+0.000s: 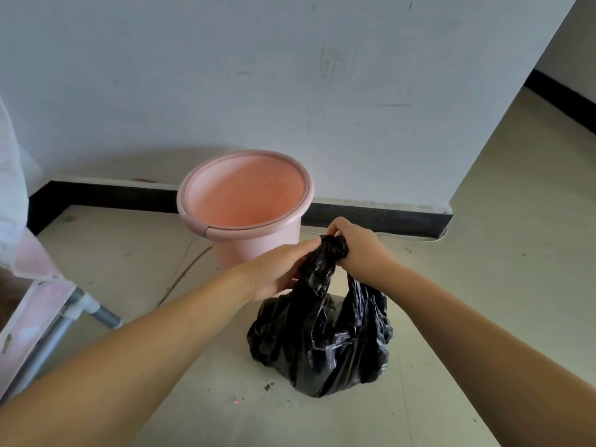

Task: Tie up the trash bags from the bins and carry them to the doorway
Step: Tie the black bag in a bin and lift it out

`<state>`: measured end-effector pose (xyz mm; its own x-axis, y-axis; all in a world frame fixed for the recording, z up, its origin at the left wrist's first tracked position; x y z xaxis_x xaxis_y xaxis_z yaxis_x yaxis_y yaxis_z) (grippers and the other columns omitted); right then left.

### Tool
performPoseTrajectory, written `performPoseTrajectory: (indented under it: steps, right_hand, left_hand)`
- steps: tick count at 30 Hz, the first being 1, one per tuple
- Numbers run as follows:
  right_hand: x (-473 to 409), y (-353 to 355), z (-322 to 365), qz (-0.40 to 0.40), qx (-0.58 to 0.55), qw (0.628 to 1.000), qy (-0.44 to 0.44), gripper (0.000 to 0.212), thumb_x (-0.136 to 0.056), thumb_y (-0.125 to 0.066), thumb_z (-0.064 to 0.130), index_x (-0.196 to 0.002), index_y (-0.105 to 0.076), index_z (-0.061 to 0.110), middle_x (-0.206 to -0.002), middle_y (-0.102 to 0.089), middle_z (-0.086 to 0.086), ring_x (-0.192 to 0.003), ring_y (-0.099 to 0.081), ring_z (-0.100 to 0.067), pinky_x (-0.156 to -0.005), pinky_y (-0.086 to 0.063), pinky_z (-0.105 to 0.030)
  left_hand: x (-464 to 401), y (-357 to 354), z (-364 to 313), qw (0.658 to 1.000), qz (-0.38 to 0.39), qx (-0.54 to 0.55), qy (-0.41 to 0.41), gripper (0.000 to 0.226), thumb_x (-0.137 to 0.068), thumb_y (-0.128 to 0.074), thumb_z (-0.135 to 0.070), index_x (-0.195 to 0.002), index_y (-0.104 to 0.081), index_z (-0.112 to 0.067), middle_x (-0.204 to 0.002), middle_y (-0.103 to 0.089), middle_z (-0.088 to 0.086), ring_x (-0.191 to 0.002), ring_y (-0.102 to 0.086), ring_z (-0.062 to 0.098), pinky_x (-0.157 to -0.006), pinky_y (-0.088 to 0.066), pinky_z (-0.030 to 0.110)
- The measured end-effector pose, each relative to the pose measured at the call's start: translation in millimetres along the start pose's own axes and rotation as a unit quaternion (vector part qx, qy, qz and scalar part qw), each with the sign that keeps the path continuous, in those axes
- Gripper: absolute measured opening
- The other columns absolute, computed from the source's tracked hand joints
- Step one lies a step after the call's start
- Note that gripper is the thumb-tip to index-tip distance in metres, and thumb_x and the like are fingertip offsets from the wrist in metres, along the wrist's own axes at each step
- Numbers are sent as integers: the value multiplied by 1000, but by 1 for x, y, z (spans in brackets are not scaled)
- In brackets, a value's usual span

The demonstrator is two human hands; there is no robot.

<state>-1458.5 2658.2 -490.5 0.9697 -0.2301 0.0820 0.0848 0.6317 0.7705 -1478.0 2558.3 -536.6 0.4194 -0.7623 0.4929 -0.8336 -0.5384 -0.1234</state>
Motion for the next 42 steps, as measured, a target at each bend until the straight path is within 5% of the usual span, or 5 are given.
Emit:
performPoseTrajectory:
  steps: [9,17,33,36,42]
  right_hand:
    - [8,-6,23,-26,-58,993,95,16,-87,-56,7,-102,-52,9,-86,-61,-4,-73,-52,-20,-65,-39,-32]
    - [1,-10,-45,-21,120,991,-50,39,-101,-25,41,-130,-47,29,-130,-56,-2,-120,-50,-26,-103,-38,-43]
    - [72,-42,-200,146,60,939,-304,31,-102,-27,10,-73,-39,10,-65,-61,2,-63,-66,-28,-72,-51,-31]
    - [64,-30,-201,38,-118,938,-324,32,-101,-35,19,-75,-49,7,-61,-61,-5,-51,-59,-20,-48,-39,-25]
    - [31,11,-159,-118,-450,846,-262,26,-95,-53,22,-72,-58,12,-74,-61,-5,-71,-60,-16,-71,-49,-28]
  left_hand:
    - [-7,35,-6,987,-125,-48,-89,12,-92,-54,-4,-93,-61,-14,-83,-65,10,-74,-64,14,-62,-49,21]
    - [-3,80,-12,867,-259,-424,-43,42,-94,-51,-24,-54,-41,-13,-52,-38,5,-50,-34,20,-51,-20,30]
    - [33,185,105,799,-250,-513,189,30,-95,-47,-33,-71,-51,-15,-69,-52,2,-64,-50,20,-58,-35,28]
    - [33,182,75,795,-298,-513,127,26,-95,-46,-23,-70,-51,-16,-70,-55,4,-65,-54,23,-58,-38,29]
    - [7,117,5,852,-221,-472,-60,24,-89,-52,-10,-70,-62,-21,-76,-66,7,-74,-60,27,-69,-46,38]
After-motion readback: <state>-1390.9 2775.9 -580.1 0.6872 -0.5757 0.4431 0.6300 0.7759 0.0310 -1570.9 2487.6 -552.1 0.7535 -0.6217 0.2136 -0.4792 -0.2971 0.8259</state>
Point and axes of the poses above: each hand's wrist, its own x-axis away from the middle knuckle, its own y-axis out of the back of the hand, z = x × y, the point moved 9 cm from there along -x, towards the middle knuckle
